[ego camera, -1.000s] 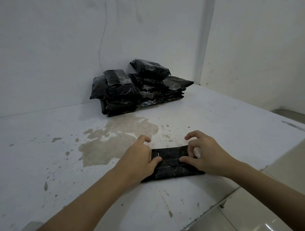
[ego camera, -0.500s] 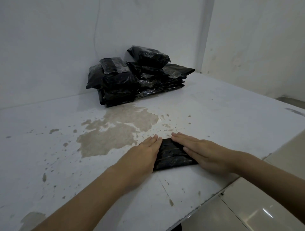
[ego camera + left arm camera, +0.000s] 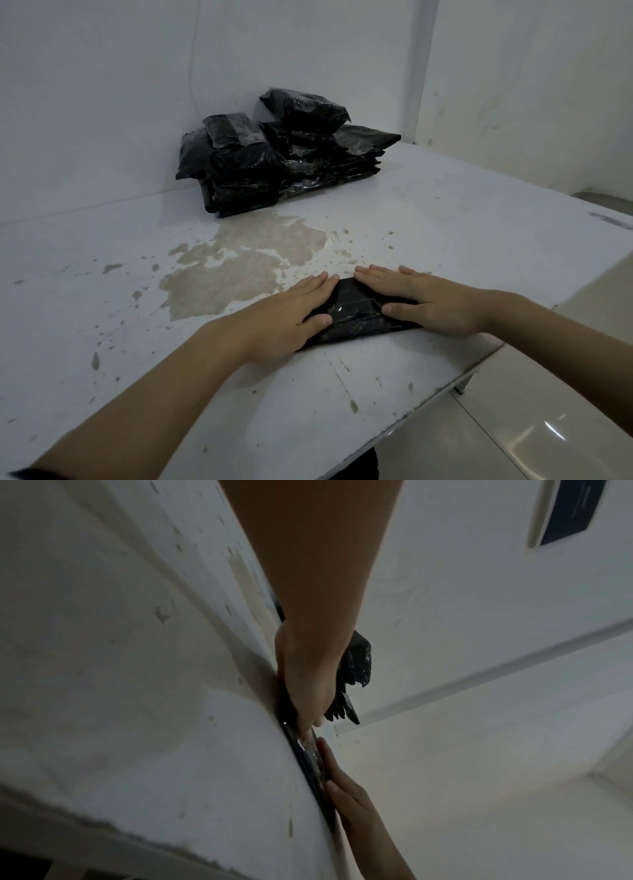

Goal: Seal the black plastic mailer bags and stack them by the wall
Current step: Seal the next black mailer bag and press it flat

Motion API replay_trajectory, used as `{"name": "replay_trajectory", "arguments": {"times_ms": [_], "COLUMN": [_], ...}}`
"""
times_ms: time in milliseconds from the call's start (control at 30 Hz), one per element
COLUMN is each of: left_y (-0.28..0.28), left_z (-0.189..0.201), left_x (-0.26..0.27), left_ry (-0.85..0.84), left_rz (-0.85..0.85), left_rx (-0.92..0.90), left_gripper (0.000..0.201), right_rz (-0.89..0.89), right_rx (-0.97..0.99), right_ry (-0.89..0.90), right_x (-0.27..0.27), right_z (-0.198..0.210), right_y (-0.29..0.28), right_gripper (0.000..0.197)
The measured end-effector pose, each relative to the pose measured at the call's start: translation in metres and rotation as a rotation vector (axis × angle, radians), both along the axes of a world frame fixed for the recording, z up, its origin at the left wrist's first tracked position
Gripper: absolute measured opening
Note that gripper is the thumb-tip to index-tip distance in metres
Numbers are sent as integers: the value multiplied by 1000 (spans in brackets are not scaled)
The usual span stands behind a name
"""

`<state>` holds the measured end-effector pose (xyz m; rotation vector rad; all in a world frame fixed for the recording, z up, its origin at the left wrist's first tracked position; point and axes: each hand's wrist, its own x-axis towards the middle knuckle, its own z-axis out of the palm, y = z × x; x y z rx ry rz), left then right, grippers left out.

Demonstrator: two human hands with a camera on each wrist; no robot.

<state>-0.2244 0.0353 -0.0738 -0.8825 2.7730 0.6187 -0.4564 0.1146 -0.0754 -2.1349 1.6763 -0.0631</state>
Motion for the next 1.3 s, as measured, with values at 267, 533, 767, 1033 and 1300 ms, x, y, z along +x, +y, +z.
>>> {"name": "replay_trajectory", "arguments": {"times_ms": [267,533,767,1033,1300], "left_y": [23,31,23,6,11], "left_z": [-3,-3,-11,-20,-13], "left_x": [-15,-9,-40,-62,-81], "left_ry": [4,63,-44,61,378], "left_rz": [-74,-34,-50,-36,326], "left_rx": [-288,-101,-221,-199,-199], "left_gripper": [71,55,58,57,44], "right_rz": [39,46,-42,-233,-580], "right_rx": [-308,-142,-145,-128,-515], "right_ry": [485,98,137,384,14], "right_x": [31,18,-2,1,3], "right_z": [-19,-11,-5,-5,-7], "right_y": [15,14,15,10,-13], "right_gripper": [67,60,58,70,41]}}
